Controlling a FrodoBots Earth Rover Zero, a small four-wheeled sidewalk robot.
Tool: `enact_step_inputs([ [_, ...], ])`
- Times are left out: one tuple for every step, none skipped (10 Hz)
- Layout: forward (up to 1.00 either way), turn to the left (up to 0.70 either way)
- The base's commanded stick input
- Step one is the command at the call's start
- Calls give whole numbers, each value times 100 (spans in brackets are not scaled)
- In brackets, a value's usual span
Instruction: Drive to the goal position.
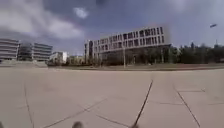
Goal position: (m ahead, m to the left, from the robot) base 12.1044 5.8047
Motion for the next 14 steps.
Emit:
enact_step_inputs([
  [0,70],
  [0,70],
  [0,70],
  [0,70],
  [0,70],
  [0,70],
  [0,70],
  [0,69],
  [0,53],
  [0,7],
  [0,0],
  [0,0],
  [0,0],
  [0,0],
])
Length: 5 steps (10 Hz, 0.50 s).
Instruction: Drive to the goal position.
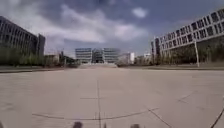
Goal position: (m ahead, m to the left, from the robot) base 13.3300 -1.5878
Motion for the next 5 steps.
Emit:
enact_step_inputs([
  [0,0],
  [0,0],
  [0,0],
  [0,0],
  [0,0],
])
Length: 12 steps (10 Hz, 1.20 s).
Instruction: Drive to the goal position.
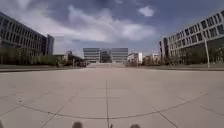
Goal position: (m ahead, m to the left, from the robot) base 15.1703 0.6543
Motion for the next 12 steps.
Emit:
enact_step_inputs([
  [3,0],
  [50,-1],
  [67,-1],
  [70,-1],
  [70,-1],
  [70,-1],
  [70,-1],
  [70,-1],
  [70,-1],
  [70,-1],
  [70,-1],
  [70,-1],
])
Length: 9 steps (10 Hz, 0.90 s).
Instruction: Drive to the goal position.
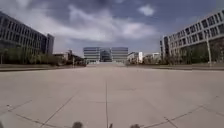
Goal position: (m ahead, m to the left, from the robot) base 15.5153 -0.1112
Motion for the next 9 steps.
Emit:
enact_step_inputs([
  [70,-1],
  [70,-1],
  [70,-1],
  [70,-1],
  [70,-1],
  [70,-1],
  [70,-1],
  [70,-1],
  [70,-1],
])
